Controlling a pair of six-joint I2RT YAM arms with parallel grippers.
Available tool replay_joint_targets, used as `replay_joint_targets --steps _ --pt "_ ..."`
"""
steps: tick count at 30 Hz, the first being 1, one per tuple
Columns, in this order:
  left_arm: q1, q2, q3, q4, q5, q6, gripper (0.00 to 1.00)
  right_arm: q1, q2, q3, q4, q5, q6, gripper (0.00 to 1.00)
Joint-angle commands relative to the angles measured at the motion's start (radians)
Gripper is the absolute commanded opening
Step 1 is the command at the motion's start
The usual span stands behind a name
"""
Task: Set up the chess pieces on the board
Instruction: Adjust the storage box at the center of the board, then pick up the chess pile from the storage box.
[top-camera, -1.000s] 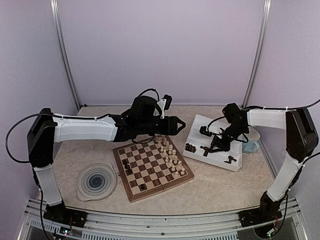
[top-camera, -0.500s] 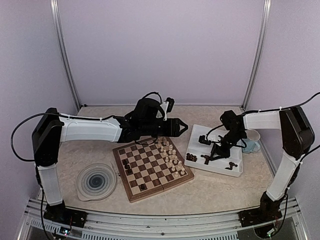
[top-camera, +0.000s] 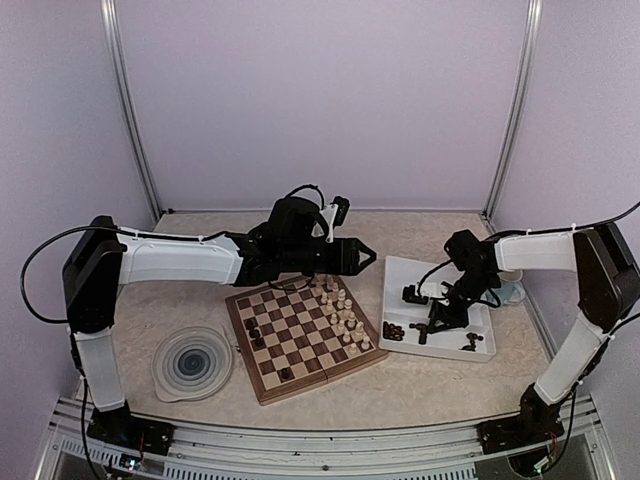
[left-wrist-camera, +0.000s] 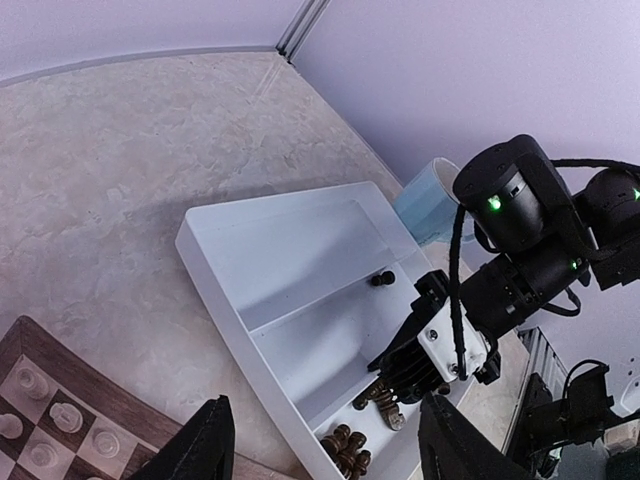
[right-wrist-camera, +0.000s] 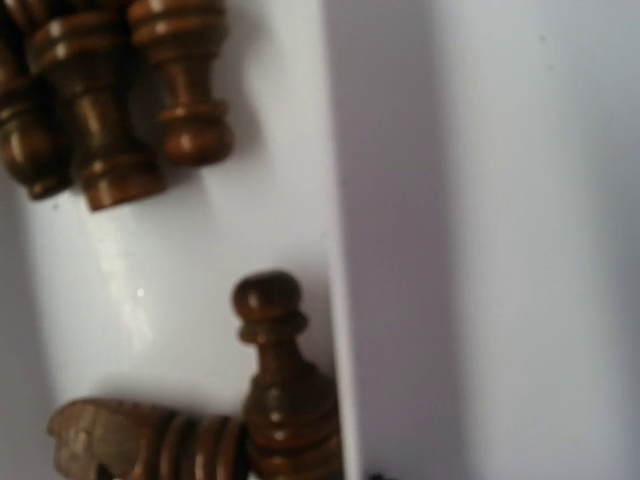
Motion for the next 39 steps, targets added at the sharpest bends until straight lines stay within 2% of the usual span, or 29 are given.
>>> replay_joint_targets --steps 1,9,16,20,22,25,30,32,36,39 --pt "-0.003 -0.01 0.017 -0.003 0.022 0.021 0.63 0.01 -0.04 -0.006 -0.086 0.039 -0.034 0.17" --pt "-0.01 -0.016 0.015 -0.004 0.022 0.028 0.63 0.021 -0.065 -0.067 -0.14 0.078 -0.078 0.2" --pt "-0.019 0.002 0.039 -0.016 0.036 0.032 0.63 0.041 -0.073 -0.085 -0.11 0.032 -0.037 0.3" --pt "-0.023 0.008 0.05 -0.03 0.036 0.04 0.63 0.041 -0.181 -0.082 -0.127 0.013 -0.021 0.43" --pt "-0.026 0.004 0.046 -0.032 0.032 0.043 0.63 0.041 -0.229 -0.083 -0.149 0.003 -0.02 0.45" --pt "-0.031 -0.001 0.043 -0.034 0.024 0.049 0.63 0.041 -0.269 -0.106 -0.165 -0.009 -0.015 0.42" --pt "-0.039 -0.003 0.04 -0.033 0.017 0.053 0.63 0.041 -0.253 -0.156 -0.135 -0.016 -0.007 0.24" --pt "-0.039 -0.003 0.042 -0.035 0.017 0.053 0.63 0.042 -0.227 -0.169 -0.118 -0.014 0.001 0.2" --pt "-0.038 -0.005 0.04 -0.045 0.011 0.06 0.63 0.051 -0.195 -0.198 -0.067 0.007 0.014 0.18" --pt "-0.037 -0.011 0.031 -0.043 0.008 0.059 0.64 0.053 -0.18 -0.211 -0.024 0.039 0.027 0.23"
